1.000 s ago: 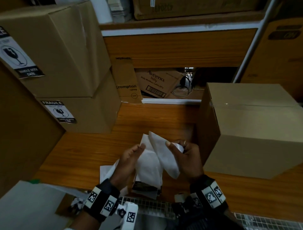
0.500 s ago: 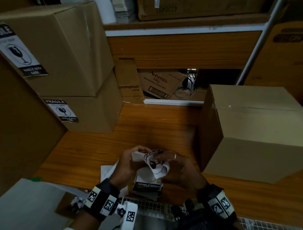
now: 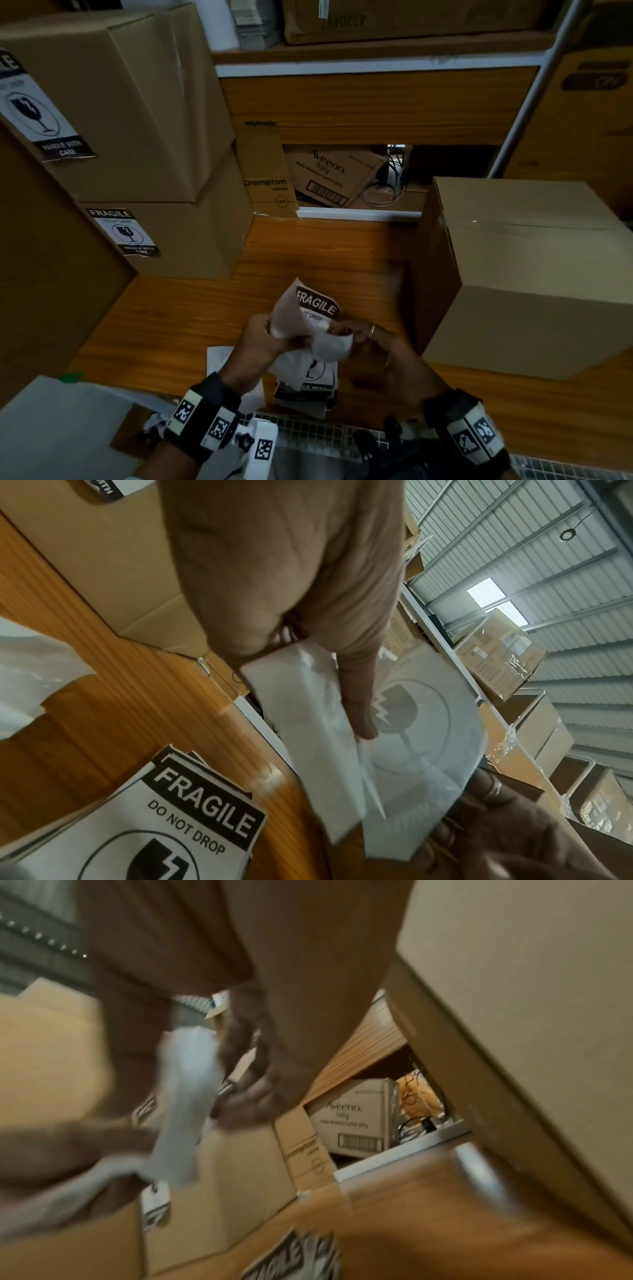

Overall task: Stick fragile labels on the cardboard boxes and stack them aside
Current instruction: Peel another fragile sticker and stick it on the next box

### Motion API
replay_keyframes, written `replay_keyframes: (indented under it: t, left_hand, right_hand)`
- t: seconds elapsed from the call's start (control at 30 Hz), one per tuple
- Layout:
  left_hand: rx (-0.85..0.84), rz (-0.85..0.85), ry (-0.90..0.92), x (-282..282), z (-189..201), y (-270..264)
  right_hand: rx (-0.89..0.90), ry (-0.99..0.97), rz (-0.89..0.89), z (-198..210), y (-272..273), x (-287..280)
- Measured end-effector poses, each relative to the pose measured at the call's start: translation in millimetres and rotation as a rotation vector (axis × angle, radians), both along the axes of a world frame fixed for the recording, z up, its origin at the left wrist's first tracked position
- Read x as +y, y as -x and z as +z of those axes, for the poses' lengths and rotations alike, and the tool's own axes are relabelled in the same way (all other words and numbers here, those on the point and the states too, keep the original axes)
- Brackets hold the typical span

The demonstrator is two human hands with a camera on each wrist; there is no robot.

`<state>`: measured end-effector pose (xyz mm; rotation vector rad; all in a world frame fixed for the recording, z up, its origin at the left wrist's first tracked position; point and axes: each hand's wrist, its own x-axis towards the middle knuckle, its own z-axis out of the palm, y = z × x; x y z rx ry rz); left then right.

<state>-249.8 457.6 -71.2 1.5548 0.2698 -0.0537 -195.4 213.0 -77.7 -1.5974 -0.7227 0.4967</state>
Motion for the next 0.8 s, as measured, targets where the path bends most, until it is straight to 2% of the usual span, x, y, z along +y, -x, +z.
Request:
replay_keyframes:
  t: [0.13, 0.23, 0.3, 0.43, 0.6, 0.67, 0.8]
  left_hand:
    - [0.048, -0.017, 0.056, 1.3, 0.5, -0.8]
    - [0.032, -0.043, 0.105, -6.0, 4.6, 1.6]
    - [-0.022, 0.003, 0.105, -13.9, 2.8, 3.3]
    - [-0.091, 0.095, 0.071, -22.9, -0.7, 3.0]
    - [-0.053, -0.056, 0.009, -21.5, -2.3, 5.7]
    - [-0.045, -0.003, 0.001, -25.3, -3.5, 7.3]
    - [-0.141, 0.182, -0.001, -33.2, 3.5, 7.5]
  right_hand:
    - [0.042, 0.074, -0.183, -9.4, -0.4, 9.7]
    - [0.125, -0.078, -0.294, -11.0, -1.9, 17.7]
    - [0.121, -0.147, -0.338, -10.2, -3.1, 19.8]
    - [0.087, -0.154, -0.333, -10.6, -5.5, 23.1]
    - [0.039, -0.142, -0.391, -9.4, -5.8, 25.4]
    - [0.063, -0.131, -0.42, -7.8, -4.7, 25.0]
    - [0.055, -0.1, -0.398, -3.0, -2.3, 22.8]
